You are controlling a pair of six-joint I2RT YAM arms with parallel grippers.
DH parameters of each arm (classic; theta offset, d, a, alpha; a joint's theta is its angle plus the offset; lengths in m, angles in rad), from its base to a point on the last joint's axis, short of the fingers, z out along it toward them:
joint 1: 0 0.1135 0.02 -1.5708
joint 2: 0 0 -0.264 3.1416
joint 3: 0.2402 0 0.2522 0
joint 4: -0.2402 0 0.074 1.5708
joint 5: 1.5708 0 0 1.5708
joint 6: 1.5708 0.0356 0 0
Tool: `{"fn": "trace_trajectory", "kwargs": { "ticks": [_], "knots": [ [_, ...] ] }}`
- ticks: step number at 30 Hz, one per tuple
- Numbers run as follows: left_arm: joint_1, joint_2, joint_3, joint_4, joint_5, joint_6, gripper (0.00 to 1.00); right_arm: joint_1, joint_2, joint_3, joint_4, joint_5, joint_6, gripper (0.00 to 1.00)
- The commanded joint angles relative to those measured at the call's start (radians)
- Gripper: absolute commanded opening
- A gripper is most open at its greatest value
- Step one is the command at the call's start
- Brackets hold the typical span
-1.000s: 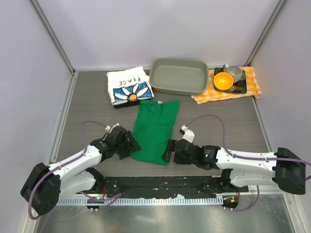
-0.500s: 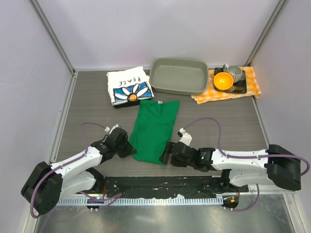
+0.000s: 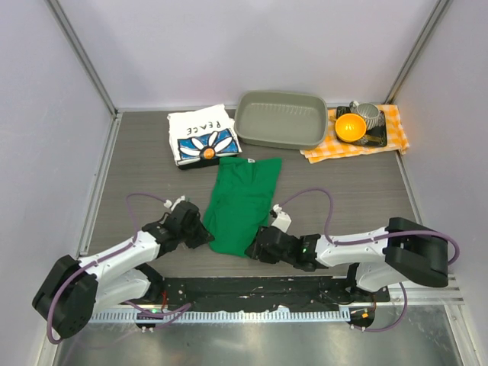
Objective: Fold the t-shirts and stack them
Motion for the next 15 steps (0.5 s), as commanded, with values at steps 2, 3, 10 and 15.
{"fn": "trace_trajectory", "kwargs": {
  "ticks": [2,3,10,15],
  "knots": [
    [-0.003,-0.008,-0.06,-0.106,0.001,0.016,0.0,0.006,0.061,-0.018,0.01,0.026,0.002,0.25],
    [-0.004,-0.019,-0.063,-0.105,0.027,0.01,0.0,0.006,0.062,-0.015,-0.016,0.031,-0.002,0.01],
    [-0.145,-0.11,-0.073,-0.105,0.011,-0.101,0.0,0.035,-0.013,0.021,-0.206,0.089,-0.059,0.01],
    [-0.323,-0.074,-0.062,-0.09,-0.071,-0.204,0.0,0.074,-0.106,0.008,-0.32,0.091,-0.061,0.01]
  ]
}}
